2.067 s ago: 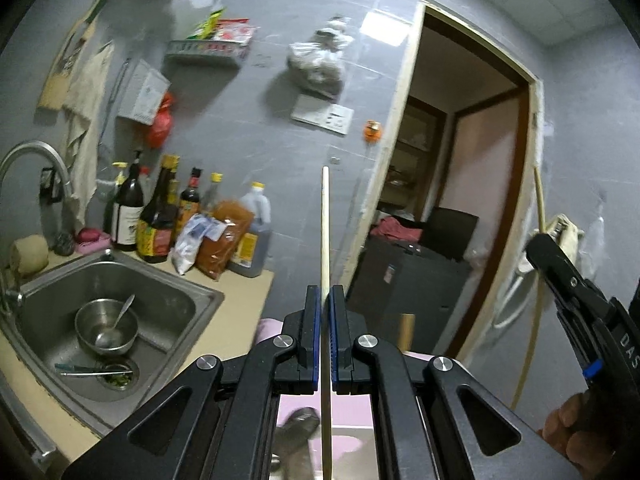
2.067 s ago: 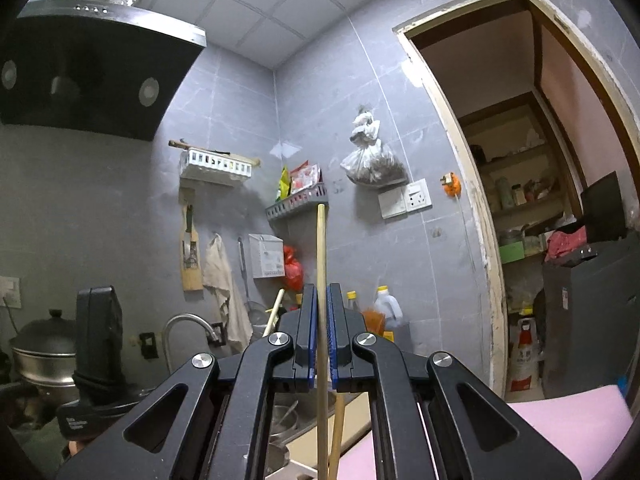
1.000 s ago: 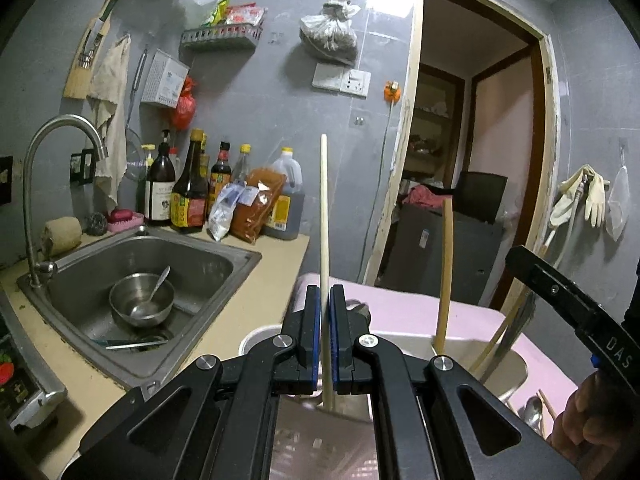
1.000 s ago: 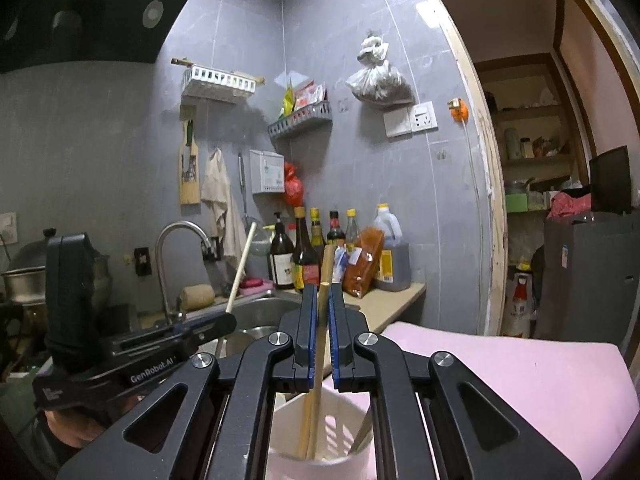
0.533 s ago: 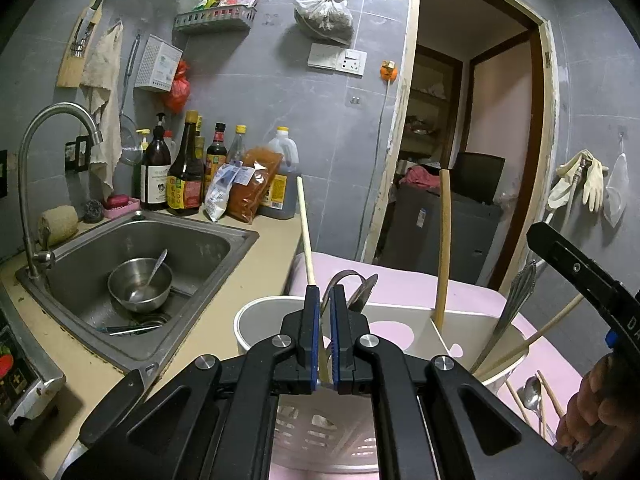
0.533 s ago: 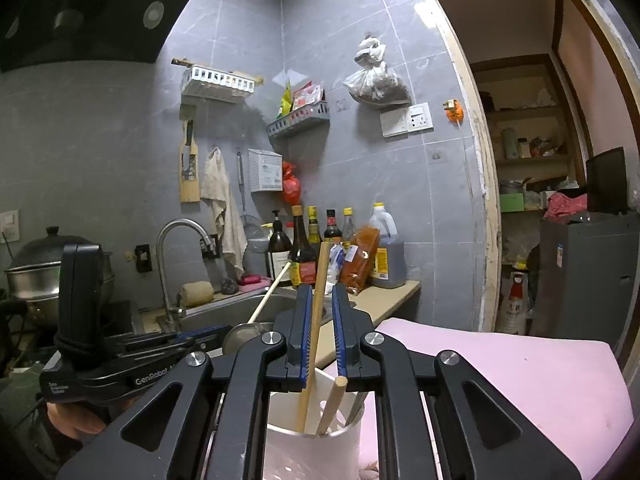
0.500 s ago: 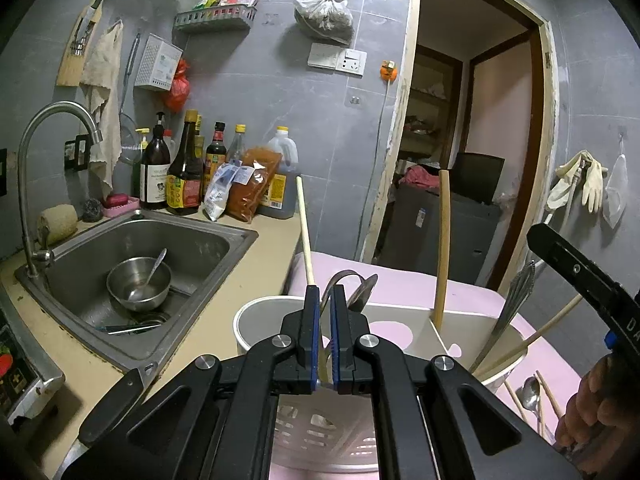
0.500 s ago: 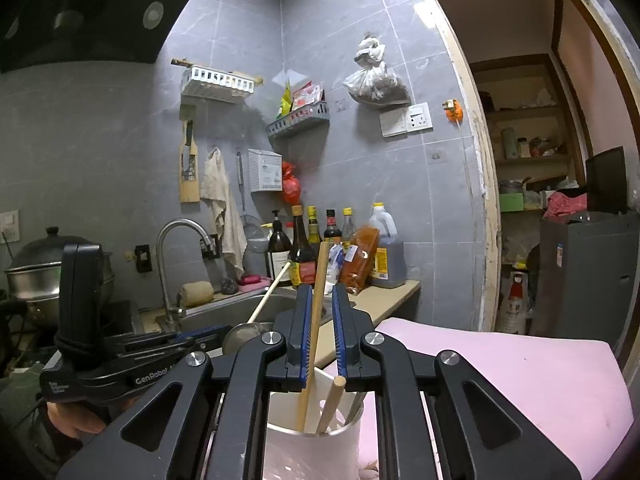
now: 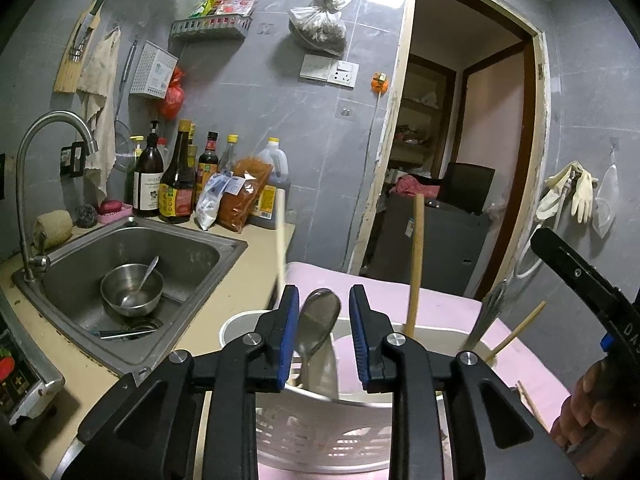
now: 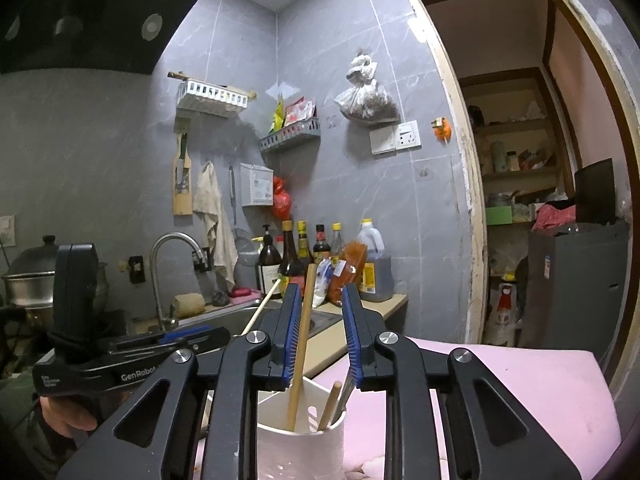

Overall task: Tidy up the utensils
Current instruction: 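Lower the chopsticks into the holder and open both tools, then move both open tools back down to the remaining chopsticks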

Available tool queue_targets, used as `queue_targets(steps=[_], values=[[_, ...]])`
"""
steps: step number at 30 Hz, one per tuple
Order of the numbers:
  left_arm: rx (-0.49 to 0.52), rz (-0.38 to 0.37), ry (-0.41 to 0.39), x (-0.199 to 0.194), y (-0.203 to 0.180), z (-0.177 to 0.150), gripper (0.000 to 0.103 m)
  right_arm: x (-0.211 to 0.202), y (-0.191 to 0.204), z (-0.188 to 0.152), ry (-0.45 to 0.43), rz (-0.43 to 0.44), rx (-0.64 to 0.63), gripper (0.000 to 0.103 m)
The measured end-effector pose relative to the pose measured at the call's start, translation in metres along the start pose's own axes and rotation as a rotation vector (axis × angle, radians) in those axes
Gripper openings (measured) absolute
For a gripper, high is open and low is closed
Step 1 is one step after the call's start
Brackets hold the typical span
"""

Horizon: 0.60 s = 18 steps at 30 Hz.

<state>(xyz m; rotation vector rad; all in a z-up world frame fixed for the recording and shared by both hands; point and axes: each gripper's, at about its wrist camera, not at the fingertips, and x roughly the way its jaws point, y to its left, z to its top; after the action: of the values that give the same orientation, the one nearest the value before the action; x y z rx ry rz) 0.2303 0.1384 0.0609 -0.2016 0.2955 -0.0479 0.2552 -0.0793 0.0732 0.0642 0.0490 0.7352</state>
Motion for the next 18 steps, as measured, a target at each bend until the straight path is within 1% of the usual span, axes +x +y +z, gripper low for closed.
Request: queue_targets(steps=[1, 4, 6, 8, 9, 11, 12, 13, 17, 18], values=[[-0.003, -0.003, -0.002, -0.001, -0.001, 0.001, 0.025, -0.003, -0.001, 0.001, -0.005, -0.007, 0.0, 0.023], [0.006, -0.015, -0.018, -0.006, -0.008, 0.003, 0.032, -0.01, -0.004, 0.005, -0.018, -0.029, 0.004, 0.024], [0.015, -0.02, -0.022, -0.008, -0.013, 0.004, 0.033, -0.016, -0.008, 0.008, -0.025, -0.043, 0.008, 0.024], [0.016, -0.031, -0.023, -0.01, -0.018, 0.005, 0.034, -0.024, -0.012, 0.01, -0.029, -0.066, 0.006, 0.029], [0.017, -0.038, -0.025, -0.012, -0.022, 0.006, 0.036, -0.027, -0.014, 0.011, -0.031, -0.073, 0.006, 0.03], [0.019, -0.049, -0.032, -0.015, -0.028, 0.008, 0.042, -0.037, -0.02, 0.013, -0.037, -0.104, 0.008, 0.036], [0.019, -0.054, -0.038, -0.018, -0.032, 0.009, 0.047, -0.041, -0.023, 0.015, -0.039, -0.116, 0.012, 0.037], [0.019, -0.063, -0.045, -0.02, -0.037, 0.01, 0.052, -0.046, -0.026, 0.016, -0.042, -0.131, 0.016, 0.04], [0.024, -0.095, -0.061, -0.028, -0.056, 0.014, 0.062, -0.07, -0.04, 0.022, -0.055, -0.197, 0.024, 0.053], [0.029, -0.102, -0.063, -0.03, -0.062, 0.015, 0.068, -0.074, -0.043, 0.024, -0.055, -0.21, 0.025, 0.055]])
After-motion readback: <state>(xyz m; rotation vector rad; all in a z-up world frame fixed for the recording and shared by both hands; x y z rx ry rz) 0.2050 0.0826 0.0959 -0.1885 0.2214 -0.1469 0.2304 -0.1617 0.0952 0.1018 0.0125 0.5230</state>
